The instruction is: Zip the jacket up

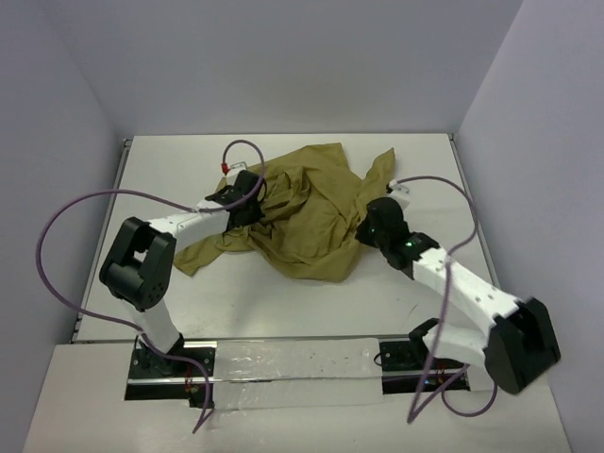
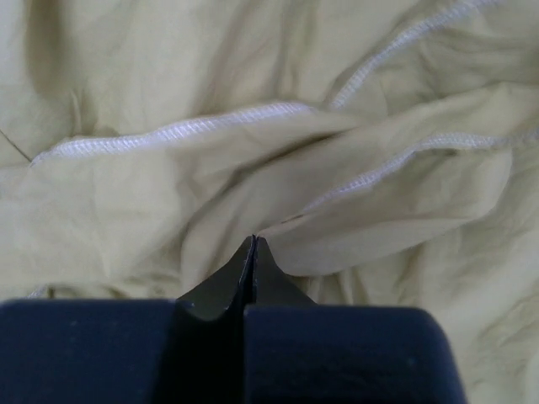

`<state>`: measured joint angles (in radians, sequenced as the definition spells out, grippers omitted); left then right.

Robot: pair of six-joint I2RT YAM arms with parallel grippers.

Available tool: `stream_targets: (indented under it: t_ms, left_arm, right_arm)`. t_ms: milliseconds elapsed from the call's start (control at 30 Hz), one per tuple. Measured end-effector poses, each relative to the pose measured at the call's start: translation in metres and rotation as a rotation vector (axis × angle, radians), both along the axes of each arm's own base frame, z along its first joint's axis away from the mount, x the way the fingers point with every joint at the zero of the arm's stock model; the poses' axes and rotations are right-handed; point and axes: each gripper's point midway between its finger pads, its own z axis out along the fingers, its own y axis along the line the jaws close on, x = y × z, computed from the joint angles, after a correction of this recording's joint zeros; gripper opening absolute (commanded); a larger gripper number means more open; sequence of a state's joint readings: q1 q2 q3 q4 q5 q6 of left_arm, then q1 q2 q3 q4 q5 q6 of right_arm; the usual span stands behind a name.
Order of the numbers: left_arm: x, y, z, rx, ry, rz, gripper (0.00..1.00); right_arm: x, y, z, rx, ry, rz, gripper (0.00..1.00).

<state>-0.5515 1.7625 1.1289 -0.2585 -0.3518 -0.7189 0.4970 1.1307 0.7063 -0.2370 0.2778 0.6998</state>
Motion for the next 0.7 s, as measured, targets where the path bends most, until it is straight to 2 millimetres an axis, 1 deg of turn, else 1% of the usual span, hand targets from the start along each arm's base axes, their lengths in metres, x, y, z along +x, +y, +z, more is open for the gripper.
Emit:
stream_targets:
  t_ms: [67, 133, 167, 200, 233, 267, 300, 367, 433, 500, 533, 567, 600, 633, 700]
  left_arm:
    - [0.005, 0.007, 0.002, -0.056, 0.011, 0.007, 0.00]
    - [0.009, 0.009, 0.013, -0.113, -0.003, -0.001, 0.00]
    - [0.009, 0.006, 0.025, -0.147, -0.023, -0.017, 0.00]
    - [0.007, 0.001, 0.042, -0.184, -0.052, -0.037, 0.00]
    - [0.005, -0.004, 0.061, -0.222, -0.088, -0.060, 0.00]
    - [0.003, -0.009, 0.087, -0.266, -0.141, -0.085, 0.00]
    - [0.002, -0.015, 0.117, -0.316, -0.209, -0.114, 0.00]
    - [-0.005, -0.017, 0.174, -0.389, -0.336, -0.146, 0.00]
    - [-0.014, -0.015, 0.230, -0.454, -0.463, -0.174, 0.00]
    - [-0.023, -0.012, 0.279, -0.505, -0.578, -0.194, 0.00]
    - [-0.027, -0.010, 0.297, -0.520, -0.623, -0.201, 0.00]
    - [-0.030, -0.008, 0.310, -0.529, -0.656, -0.204, 0.00]
    - [-0.032, -0.005, 0.319, -0.531, -0.683, -0.201, 0.00]
    - [-0.033, -0.003, 0.324, -0.527, -0.698, -0.196, 0.00]
    - [-0.031, 0.000, 0.325, -0.513, -0.704, -0.186, 0.00]
  right_arm:
    - [0.004, -0.005, 0.048, 0.041, -0.126, -0.011, 0.00]
    - [0.008, -0.011, 0.100, 0.073, -0.248, -0.027, 0.00]
    - [0.010, -0.014, 0.124, 0.085, -0.301, -0.036, 0.00]
    - [0.012, -0.018, 0.145, 0.097, -0.349, -0.045, 0.00]
    - [0.013, -0.021, 0.164, 0.108, -0.392, -0.052, 0.00]
    - [0.013, -0.025, 0.180, 0.114, -0.428, -0.059, 0.00]
    - [0.013, -0.028, 0.192, 0.116, -0.455, -0.062, 0.00]
    - [0.012, -0.032, 0.209, 0.113, -0.493, -0.066, 0.00]
    - [0.012, -0.034, 0.223, 0.104, -0.516, -0.065, 0.00]
    - [0.014, -0.034, 0.237, 0.097, -0.532, -0.058, 0.00]
    - [0.014, -0.033, 0.246, 0.100, -0.543, -0.049, 0.00]
    - [0.014, -0.031, 0.255, 0.106, -0.557, -0.036, 0.00]
    - [0.013, -0.030, 0.265, 0.113, -0.574, -0.026, 0.00]
    - [0.011, -0.029, 0.273, 0.121, -0.589, -0.015, 0.00]
    - [0.006, -0.029, 0.290, 0.132, -0.623, -0.006, 0.00]
